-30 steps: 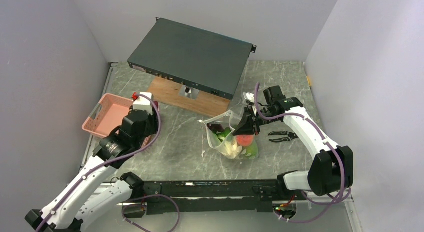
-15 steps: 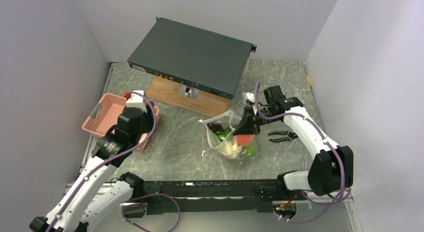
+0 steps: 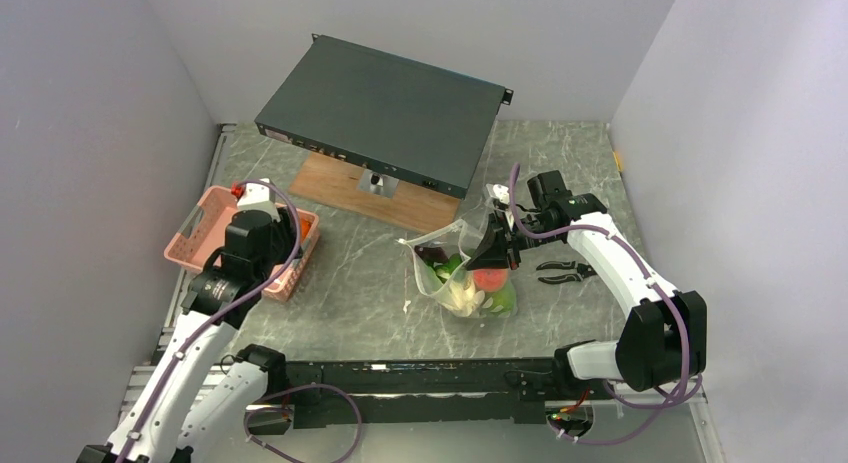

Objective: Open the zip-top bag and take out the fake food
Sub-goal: Place the fake vegetable in the bin.

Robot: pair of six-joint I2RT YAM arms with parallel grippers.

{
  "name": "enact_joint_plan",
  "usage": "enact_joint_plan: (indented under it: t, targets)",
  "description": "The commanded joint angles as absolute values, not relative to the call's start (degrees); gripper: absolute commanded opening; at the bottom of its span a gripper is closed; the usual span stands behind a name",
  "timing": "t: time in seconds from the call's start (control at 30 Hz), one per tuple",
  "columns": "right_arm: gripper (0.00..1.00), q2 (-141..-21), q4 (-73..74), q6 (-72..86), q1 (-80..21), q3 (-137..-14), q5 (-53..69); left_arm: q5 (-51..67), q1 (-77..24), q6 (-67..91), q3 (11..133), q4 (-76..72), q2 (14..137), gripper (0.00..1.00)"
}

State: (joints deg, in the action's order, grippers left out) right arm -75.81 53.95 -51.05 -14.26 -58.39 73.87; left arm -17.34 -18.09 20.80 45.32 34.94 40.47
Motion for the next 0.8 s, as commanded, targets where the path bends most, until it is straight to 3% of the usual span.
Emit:
enact_joint_plan:
  t: [0.0,0.77]
  targets:
    - [0.0,-76.11,54.06,-52.99,-13.89,-59.99,74.51,-14.55,-15.7,22.1,45.02,33.25,40.59,0.0]
    - [0.0,-76.46,54.51,-53.42,-13.35,-60.21,74.08,-10.63,-5.4,24.14,42.97,28.82,46.82,0.0]
